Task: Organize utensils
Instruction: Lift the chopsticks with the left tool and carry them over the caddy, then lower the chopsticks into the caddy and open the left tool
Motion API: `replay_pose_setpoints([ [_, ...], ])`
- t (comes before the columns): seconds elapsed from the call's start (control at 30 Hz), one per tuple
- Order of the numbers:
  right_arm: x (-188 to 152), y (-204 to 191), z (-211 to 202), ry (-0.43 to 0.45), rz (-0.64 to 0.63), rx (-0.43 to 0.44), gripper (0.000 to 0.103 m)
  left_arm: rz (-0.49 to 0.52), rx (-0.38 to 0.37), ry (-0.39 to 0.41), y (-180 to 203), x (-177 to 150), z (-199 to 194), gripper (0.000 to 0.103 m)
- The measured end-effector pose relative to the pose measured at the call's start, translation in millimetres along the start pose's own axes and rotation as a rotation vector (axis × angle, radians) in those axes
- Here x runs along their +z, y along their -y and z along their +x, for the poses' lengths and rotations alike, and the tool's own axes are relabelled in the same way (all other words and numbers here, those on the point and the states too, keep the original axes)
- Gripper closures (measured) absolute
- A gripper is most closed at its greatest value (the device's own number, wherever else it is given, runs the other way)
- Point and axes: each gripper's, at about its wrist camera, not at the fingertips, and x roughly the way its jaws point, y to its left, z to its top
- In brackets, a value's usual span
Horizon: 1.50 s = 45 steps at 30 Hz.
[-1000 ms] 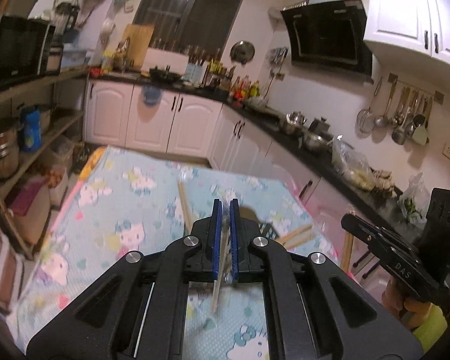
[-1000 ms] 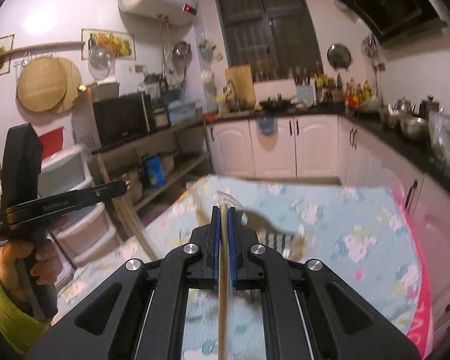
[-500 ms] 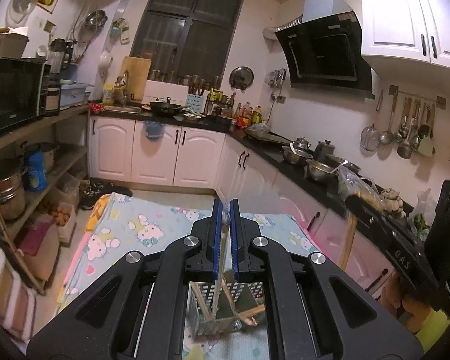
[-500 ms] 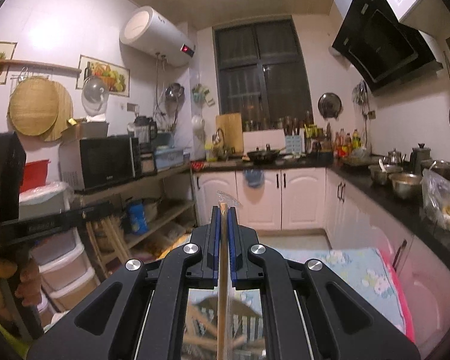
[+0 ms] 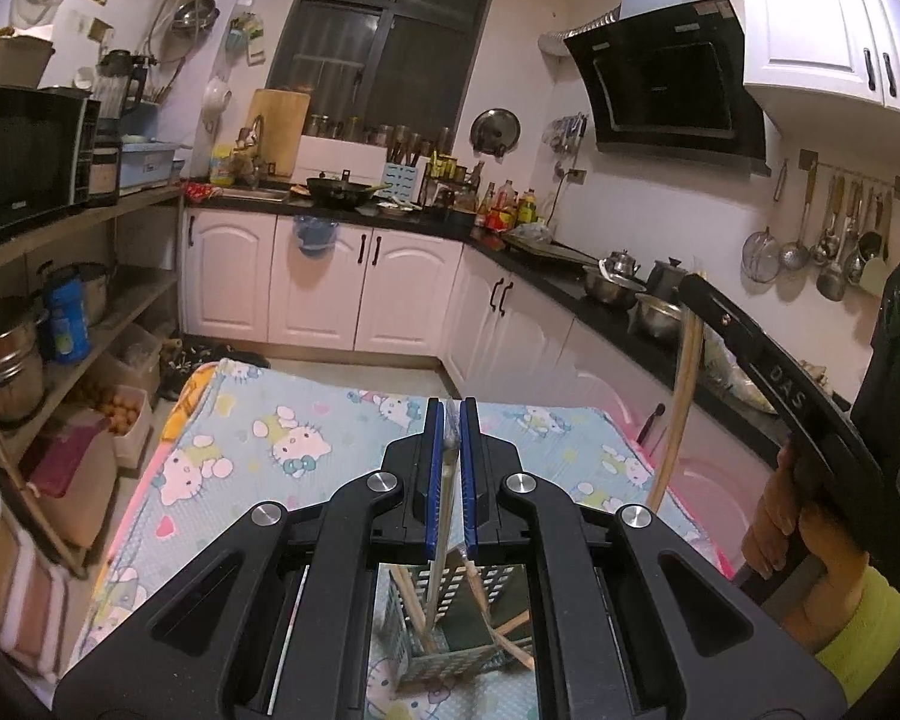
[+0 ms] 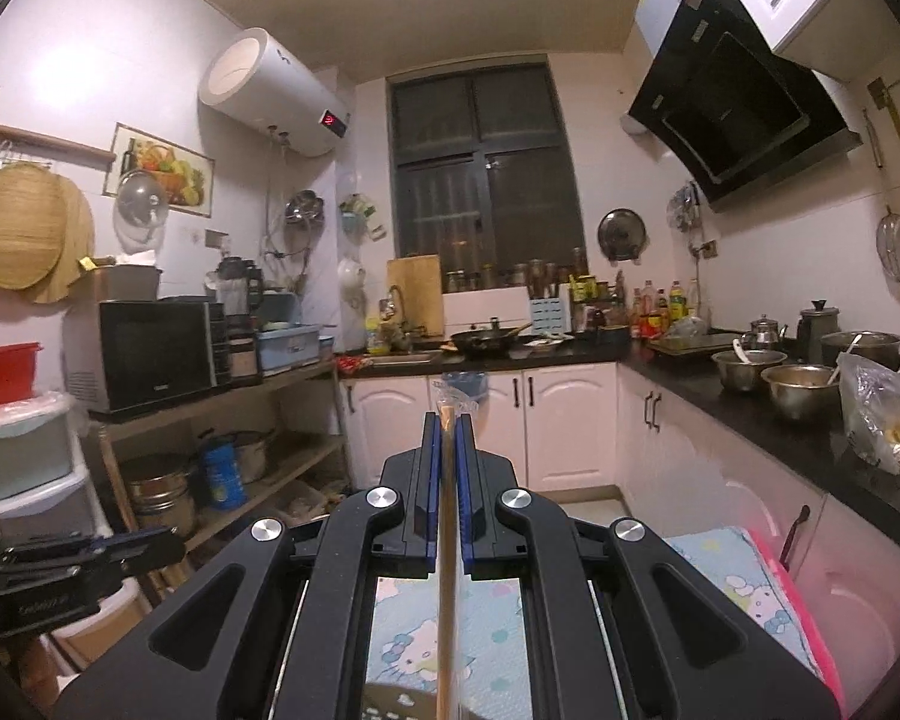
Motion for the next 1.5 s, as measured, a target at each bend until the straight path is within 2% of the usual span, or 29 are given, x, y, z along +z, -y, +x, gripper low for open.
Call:
replay_pose_setpoints([
  [0.33, -40, -1, 19, -0.019, 0.044, -0.149, 0.098, -0.01, 0.003, -0.018, -6, -11, 17, 0.102],
  [0.63, -81, -11, 14, -0.001, 0.02, -0.172, 0.098, -0.006, 0.008, -0.047, -9, -25, 26, 0.102],
  [0.9, -99, -3, 7, -0.063, 0.05, -0.135, 0.098, -0.006, 0.011, -0.072, -10, -36, 32, 0.102],
  [1.5, -128, -13, -35, -0.233, -0.029, -0.03, 0.098, 0.004, 0.04, -0.127, -10, -63, 25, 0.102],
])
